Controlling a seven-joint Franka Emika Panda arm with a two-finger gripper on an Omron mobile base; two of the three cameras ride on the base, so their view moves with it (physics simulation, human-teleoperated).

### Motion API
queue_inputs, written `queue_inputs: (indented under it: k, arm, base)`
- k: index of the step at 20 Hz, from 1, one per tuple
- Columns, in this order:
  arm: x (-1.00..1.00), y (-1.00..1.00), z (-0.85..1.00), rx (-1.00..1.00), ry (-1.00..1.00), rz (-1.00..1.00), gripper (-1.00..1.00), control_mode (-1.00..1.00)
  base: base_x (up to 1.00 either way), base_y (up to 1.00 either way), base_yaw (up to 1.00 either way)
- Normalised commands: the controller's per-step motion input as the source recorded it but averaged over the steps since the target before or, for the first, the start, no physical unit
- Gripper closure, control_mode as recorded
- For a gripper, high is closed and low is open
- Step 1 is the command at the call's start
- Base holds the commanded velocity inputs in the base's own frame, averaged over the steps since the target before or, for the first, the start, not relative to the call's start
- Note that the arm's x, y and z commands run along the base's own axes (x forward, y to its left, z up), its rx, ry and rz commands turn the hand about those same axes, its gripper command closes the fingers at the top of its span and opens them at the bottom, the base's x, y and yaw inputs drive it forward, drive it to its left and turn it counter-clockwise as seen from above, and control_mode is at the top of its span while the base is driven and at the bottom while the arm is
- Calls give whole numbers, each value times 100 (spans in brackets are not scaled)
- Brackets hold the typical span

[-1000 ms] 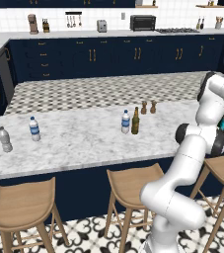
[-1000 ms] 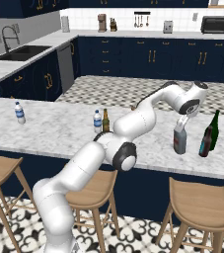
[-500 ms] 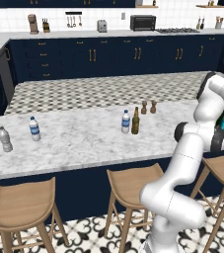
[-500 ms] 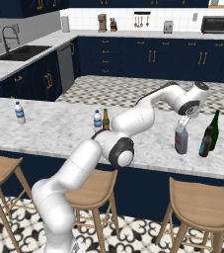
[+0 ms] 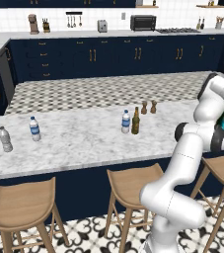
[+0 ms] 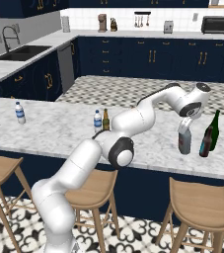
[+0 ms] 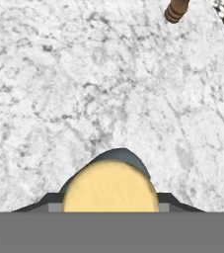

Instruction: Move the plastic bottles in the middle to the plastics group, and the glass bottles in the middle to the glass group.

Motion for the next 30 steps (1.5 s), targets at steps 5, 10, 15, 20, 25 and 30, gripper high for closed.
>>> queue_inputs:
  k: [5, 10, 15, 20, 25, 30]
  arm:
    - [0, -25, -3, 0, 0, -9, 100, -100]
    - [0, 0, -12, 0, 0, 0, 100, -100]
    - [0, 0, 0, 0, 0, 0, -100, -100]
    - [0, 0, 0, 0, 0, 0, -100, -100]
    - [0, 0, 0, 0, 0, 0, -100, -100]
    - [0, 0, 29, -1, 0, -5, -100, -100]
  base:
    - [0, 0, 0]
    - [0, 0, 0]
    - [0, 0, 0]
    - [0, 0, 0]
    - [0, 0, 0]
    - [0, 0, 0]
